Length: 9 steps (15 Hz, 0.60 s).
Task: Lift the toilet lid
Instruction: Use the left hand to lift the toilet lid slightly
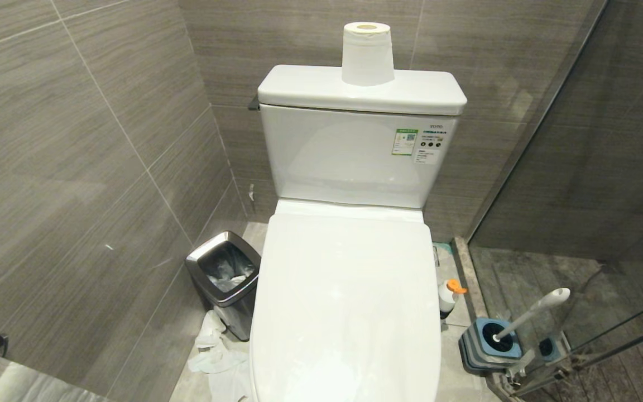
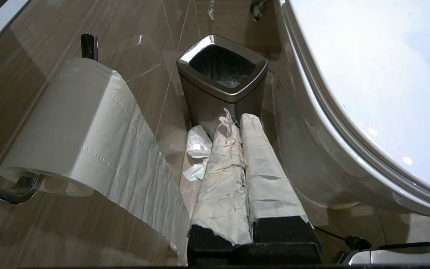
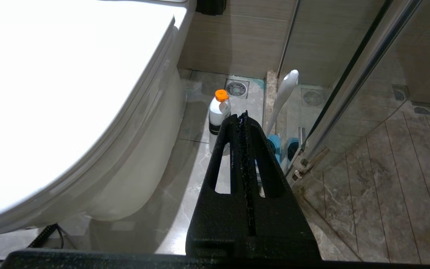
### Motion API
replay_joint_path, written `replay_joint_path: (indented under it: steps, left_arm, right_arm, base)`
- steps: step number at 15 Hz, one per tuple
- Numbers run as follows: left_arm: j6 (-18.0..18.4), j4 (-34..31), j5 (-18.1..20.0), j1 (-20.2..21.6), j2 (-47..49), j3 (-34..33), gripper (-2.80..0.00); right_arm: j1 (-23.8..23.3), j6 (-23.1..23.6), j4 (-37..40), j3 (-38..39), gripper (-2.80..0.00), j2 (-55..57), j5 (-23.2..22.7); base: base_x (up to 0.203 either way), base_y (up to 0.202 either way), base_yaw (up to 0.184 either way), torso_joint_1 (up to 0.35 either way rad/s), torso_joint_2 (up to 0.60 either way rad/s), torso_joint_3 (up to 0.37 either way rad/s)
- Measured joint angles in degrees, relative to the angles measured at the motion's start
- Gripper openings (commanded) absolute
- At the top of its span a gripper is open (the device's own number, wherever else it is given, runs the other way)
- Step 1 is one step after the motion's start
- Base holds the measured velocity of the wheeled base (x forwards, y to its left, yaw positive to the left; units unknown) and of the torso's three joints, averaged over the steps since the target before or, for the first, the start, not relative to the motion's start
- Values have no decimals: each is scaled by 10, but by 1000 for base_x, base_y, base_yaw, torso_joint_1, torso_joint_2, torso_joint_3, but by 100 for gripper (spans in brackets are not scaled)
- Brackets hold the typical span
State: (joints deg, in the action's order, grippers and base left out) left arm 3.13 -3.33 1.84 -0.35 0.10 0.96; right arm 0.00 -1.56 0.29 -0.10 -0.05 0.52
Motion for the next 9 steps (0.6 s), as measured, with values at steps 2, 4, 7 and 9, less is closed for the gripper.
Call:
replay_joint_path:
  steps: [2,4,7,9]
  left_arm:
    - [0,0,0,0,0,0,-280]
    - [0,0,0,0,0,0,-280]
    - [-2,0,0,0,0,0,-280]
    - [-1,0,-1,0,0,0,-280]
  right_arm:
    - [0,0,0,0,-280,0,0]
    - [0,0,0,0,-280,0,0]
    - [0,0,0,0,-280,0,0]
    - [0,0,0,0,-280,0,0]
  base:
    - [0,0,0,0,0,0]
    - [0,0,0,0,0,0]
    - [0,0,0,0,0,0]
    - [0,0,0,0,0,0]
